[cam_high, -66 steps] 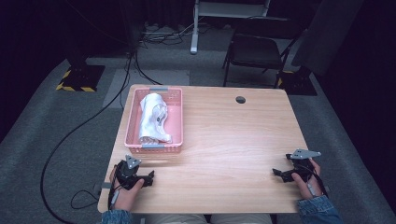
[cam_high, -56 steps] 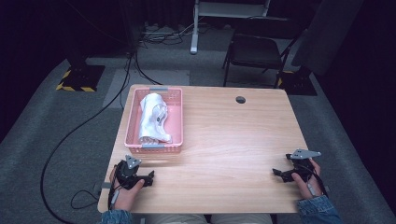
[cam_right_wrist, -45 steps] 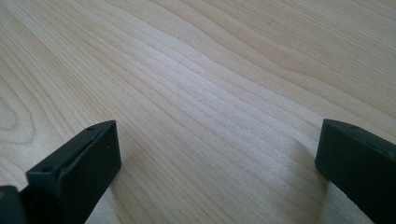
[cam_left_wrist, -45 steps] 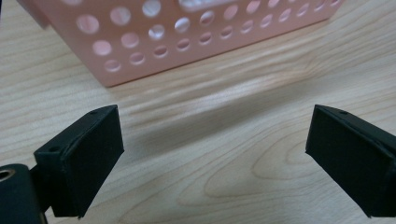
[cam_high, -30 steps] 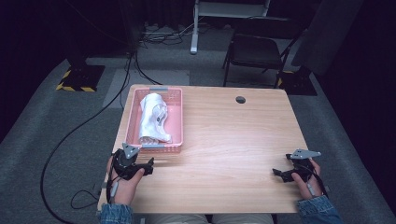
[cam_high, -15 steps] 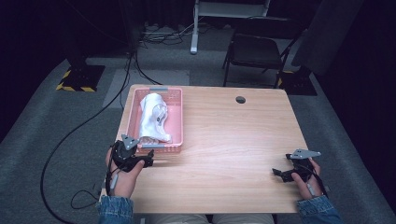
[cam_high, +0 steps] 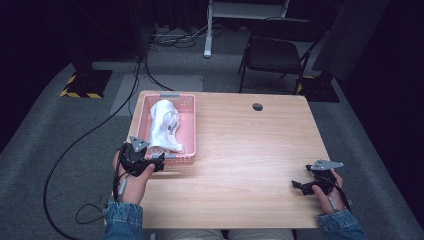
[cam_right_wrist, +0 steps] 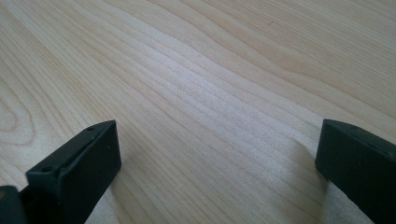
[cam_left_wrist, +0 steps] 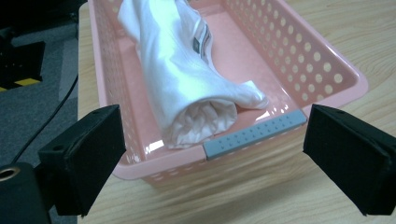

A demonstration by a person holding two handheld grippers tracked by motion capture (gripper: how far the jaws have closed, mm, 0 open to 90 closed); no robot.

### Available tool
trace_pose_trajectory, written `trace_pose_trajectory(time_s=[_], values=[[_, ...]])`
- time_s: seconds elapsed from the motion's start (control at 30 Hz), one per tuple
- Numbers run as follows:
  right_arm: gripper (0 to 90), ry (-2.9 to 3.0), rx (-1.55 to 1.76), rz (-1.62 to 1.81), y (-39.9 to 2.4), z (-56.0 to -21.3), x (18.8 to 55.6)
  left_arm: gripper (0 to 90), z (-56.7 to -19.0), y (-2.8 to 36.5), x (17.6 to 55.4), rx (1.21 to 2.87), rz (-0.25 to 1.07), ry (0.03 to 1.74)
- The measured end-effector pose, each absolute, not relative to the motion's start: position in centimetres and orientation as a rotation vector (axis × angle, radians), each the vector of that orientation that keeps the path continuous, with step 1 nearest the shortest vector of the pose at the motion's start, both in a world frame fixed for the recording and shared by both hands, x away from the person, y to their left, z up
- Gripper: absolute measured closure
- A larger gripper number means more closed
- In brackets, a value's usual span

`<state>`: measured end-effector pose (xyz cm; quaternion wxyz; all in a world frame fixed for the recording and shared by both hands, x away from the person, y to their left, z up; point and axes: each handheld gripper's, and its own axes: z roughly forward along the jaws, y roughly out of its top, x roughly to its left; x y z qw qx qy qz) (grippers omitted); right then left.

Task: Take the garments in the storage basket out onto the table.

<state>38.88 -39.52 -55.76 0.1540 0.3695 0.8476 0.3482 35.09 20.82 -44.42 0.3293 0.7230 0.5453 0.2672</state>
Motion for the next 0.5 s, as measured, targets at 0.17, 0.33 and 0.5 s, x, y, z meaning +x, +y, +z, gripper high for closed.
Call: trace_pose_trajectory(time_s=[0.17,0.33,0.5], values=[[0.0,2.43,1.059,0.999,-39.5,-55.8,38.9,5.4,-43.8,20.7,35.8,1.883,0.696,1.426],[0.0,2.43,1.059,0.999,-39.5,-55.8,38.9,5.6,-43.3,20.4,36.8,1.879,0.695,1.425],[0.0,2.43,1.059,0.999,-39.5,-55.8,38.9,5.6,-42.7,20.1,37.7,1.881,0.7,1.415]])
